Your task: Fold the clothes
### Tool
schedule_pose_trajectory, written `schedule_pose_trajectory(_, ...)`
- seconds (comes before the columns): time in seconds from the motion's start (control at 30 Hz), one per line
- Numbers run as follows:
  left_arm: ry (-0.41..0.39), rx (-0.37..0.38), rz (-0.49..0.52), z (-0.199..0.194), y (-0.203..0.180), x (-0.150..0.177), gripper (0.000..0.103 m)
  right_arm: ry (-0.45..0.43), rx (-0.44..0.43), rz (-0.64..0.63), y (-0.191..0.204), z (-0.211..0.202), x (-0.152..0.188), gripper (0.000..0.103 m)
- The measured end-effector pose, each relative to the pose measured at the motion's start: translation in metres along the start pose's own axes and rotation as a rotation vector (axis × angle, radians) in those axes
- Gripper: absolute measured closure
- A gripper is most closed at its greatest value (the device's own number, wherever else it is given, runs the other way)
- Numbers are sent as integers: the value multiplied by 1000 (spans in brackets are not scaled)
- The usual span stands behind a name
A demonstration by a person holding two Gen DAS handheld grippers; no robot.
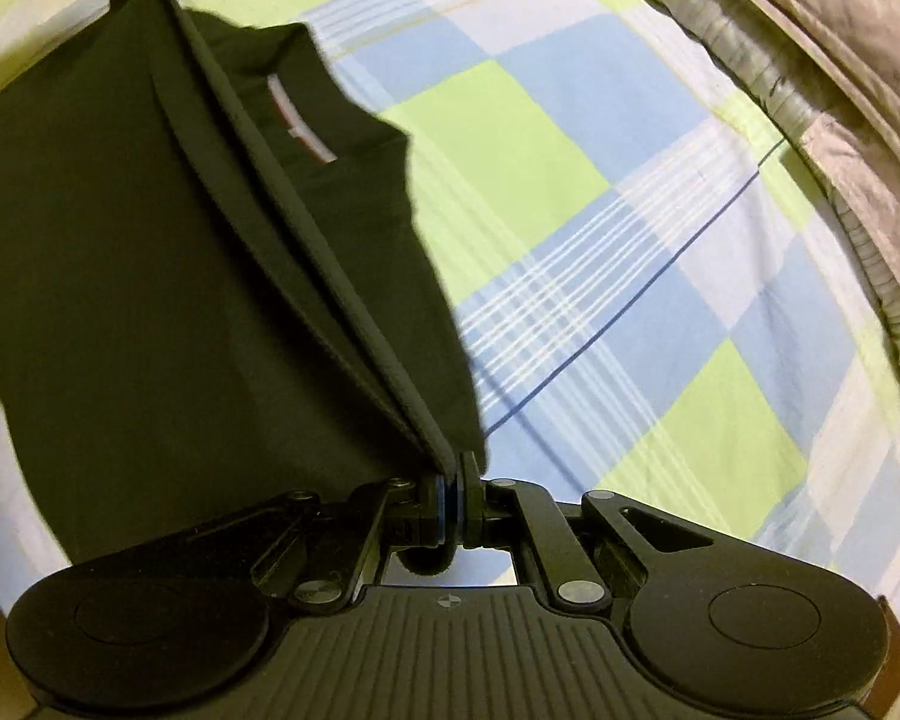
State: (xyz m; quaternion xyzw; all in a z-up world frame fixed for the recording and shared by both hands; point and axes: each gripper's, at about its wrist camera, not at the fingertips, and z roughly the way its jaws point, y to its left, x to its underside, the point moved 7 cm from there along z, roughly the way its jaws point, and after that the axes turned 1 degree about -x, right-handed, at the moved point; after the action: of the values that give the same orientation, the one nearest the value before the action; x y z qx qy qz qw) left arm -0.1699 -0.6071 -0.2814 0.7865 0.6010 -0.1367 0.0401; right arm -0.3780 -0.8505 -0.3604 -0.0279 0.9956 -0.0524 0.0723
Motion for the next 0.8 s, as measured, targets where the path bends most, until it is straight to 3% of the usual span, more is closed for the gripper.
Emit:
schedule_pose_trajectory(0.33, 82, 23, -48, 54, 38, -5, 95, 8, -91, 71, -38, 66, -25, 102)
schedule_pose_trajectory(0.43, 85, 20, -68, 63, 47, -7, 88, 5, -112, 121, -45, 77, -23, 102)
schedule_pose_trajectory(0.53, 51, -24, -136, 59, 67, -10, 73, -18, -122, 184, -53, 79, -22, 101)
schedule_pose_trajectory(0.6, 13, -66, -216, 50, 88, -9, 75, -45, -115, 227, -59, 76, -20, 101)
schedule_pose_trajectory(0.63, -1, -90, -258, 45, 100, -7, 75, -58, -111, 249, -62, 75, -20, 98)
schedule_pose_trajectory(0.67, -14, -113, -298, 40, 110, -5, 75, -71, -95, 268, -65, 73, -19, 81)
schedule_pose_trajectory(0.73, -33, -139, -344, 28, 118, 3, 75, -101, -33, 307, -70, 67, -16, 60)
schedule_pose_trajectory(0.8, -49, -152, -380, 16, 123, 13, 75, -129, -19, 390, -76, 62, -12, 60)
